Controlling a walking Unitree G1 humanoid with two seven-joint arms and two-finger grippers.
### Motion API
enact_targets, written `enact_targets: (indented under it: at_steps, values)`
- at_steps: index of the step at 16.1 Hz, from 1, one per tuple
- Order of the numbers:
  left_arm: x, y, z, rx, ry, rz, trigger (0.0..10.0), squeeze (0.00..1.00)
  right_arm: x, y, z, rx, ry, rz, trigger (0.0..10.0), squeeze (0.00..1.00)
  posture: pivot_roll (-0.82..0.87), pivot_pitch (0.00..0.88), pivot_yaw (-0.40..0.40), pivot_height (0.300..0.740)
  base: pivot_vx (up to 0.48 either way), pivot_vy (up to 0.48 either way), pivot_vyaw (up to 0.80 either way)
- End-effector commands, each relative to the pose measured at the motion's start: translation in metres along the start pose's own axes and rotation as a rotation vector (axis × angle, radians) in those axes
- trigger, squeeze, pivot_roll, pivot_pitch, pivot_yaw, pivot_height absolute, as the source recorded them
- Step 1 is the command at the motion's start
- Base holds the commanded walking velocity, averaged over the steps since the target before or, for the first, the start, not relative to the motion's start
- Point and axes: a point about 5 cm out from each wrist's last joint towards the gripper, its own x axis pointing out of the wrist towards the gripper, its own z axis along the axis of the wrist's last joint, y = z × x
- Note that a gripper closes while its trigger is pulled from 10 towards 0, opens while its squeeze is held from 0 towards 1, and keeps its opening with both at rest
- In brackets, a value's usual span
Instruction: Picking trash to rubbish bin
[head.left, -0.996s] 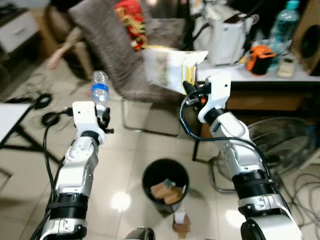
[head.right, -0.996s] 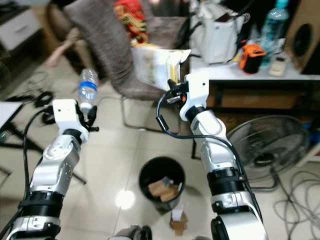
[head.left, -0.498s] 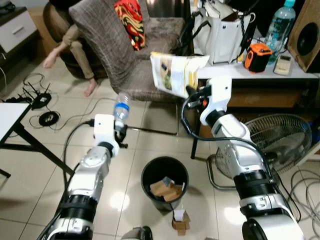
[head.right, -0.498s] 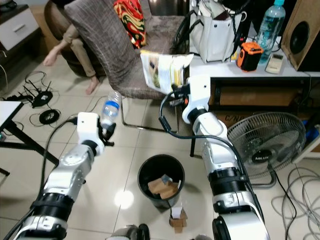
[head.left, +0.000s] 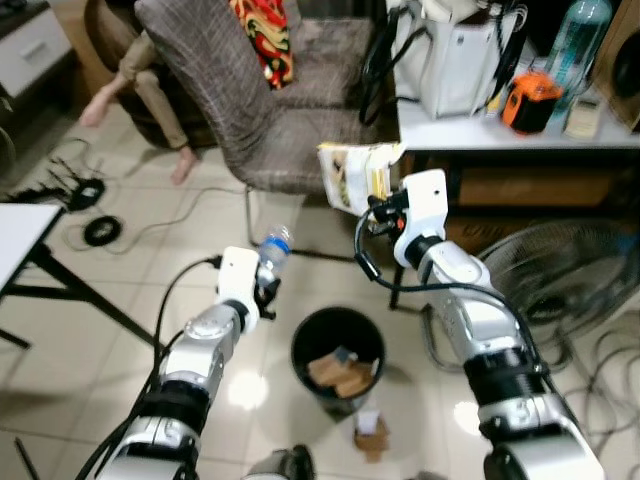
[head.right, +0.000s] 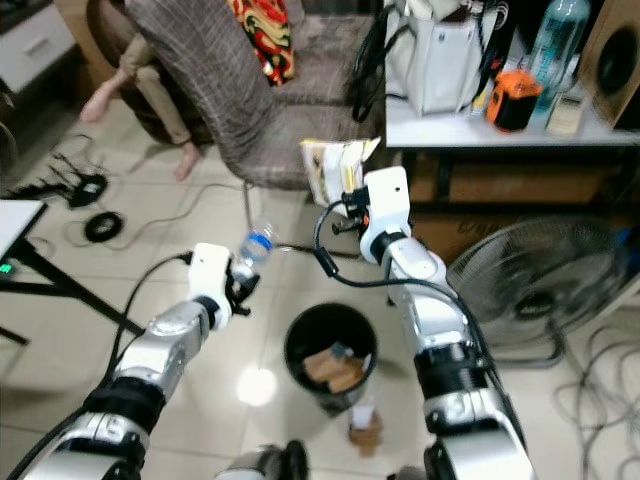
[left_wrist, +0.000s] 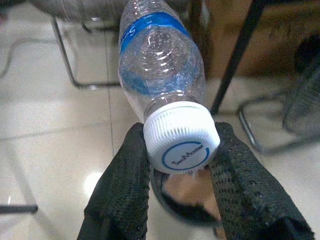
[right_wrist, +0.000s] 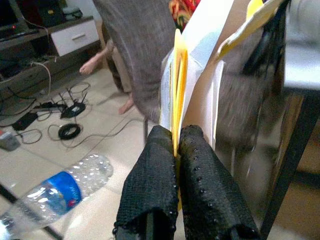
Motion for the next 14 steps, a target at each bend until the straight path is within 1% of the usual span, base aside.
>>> enact_targets:
  at_steps: [1,2,3,4,5,6,7,9,10,11,12,14]
  values:
    - [-0.001,0.003,-0.002,0.019,0.012,-0.008,10.0,0.00,0.000,0.004,0.003,-0.005,0.000,0.009,10.0,0.00,-0.12,0.151,0.168,0.740,0.000,0.000,0.00]
    - [-0.001,0.003,-0.005,0.022,0.024,-0.016,10.0,0.00,-0.001,0.005,0.003,-0.002,-0.001,0.006,10.0,0.00,-0.12,0.155,0.172,0.740,0.000,0.000,0.00]
    - [0.002,0.000,-0.018,0.033,0.086,-0.051,10.0,0.00,-0.001,0.004,0.006,0.015,-0.022,-0.044,10.0,0.00,-0.13,0.170,0.193,0.740,0.000,0.000,0.00]
    - [0.003,-0.001,-0.024,0.036,0.112,-0.065,10.0,0.00,-0.001,0.003,0.009,0.018,-0.034,-0.066,10.0,0.00,-0.13,0.172,0.192,0.740,0.000,0.000,0.00]
    - [0.003,-0.001,-0.024,0.036,0.112,-0.065,10.0,0.00,-0.001,0.003,0.009,0.018,-0.034,-0.066,10.0,0.00,-0.13,0.172,0.192,0.740,0.000,0.000,0.00]
    - [0.004,-0.005,-0.032,0.042,0.153,-0.071,10.0,0.00,0.001,0.001,0.011,0.004,-0.028,-0.105,10.0,0.00,-0.14,0.187,0.194,0.740,0.000,0.000,0.00]
    - [0.005,-0.006,-0.034,0.043,0.162,-0.071,10.0,0.00,0.002,0.001,0.009,-0.004,-0.008,-0.121,10.0,0.00,-0.14,0.189,0.196,0.740,0.000,0.000,0.00]
    - [0.004,-0.009,-0.040,0.037,0.174,-0.075,10.0,0.00,0.000,0.003,-0.003,-0.005,0.061,-0.137,10.0,0.00,-0.15,0.202,0.199,0.740,0.000,0.000,0.00]
    - [0.003,-0.012,-0.049,0.025,0.191,-0.077,10.0,0.00,-0.003,0.009,-0.015,0.003,0.120,-0.125,10.0,0.00,-0.17,0.210,0.194,0.740,0.000,0.000,0.00]
    - [0.002,-0.014,-0.054,0.015,0.201,-0.076,10.0,0.00,-0.007,0.014,-0.022,0.009,0.148,-0.111,10.0,0.00,-0.18,0.219,0.190,0.740,0.000,0.000,0.00]
    - [0.001,-0.014,-0.056,0.010,0.203,-0.076,10.0,0.00,-0.009,0.016,-0.024,0.012,0.155,-0.108,10.0,0.00,-0.18,0.222,0.188,0.740,0.000,0.000,0.00]
    - [0.001,-0.019,-0.062,-0.007,0.210,-0.081,10.0,0.00,-0.018,0.021,-0.038,0.018,0.234,-0.099,10.0,0.00,-0.20,0.245,0.176,0.740,0.000,0.000,0.00]
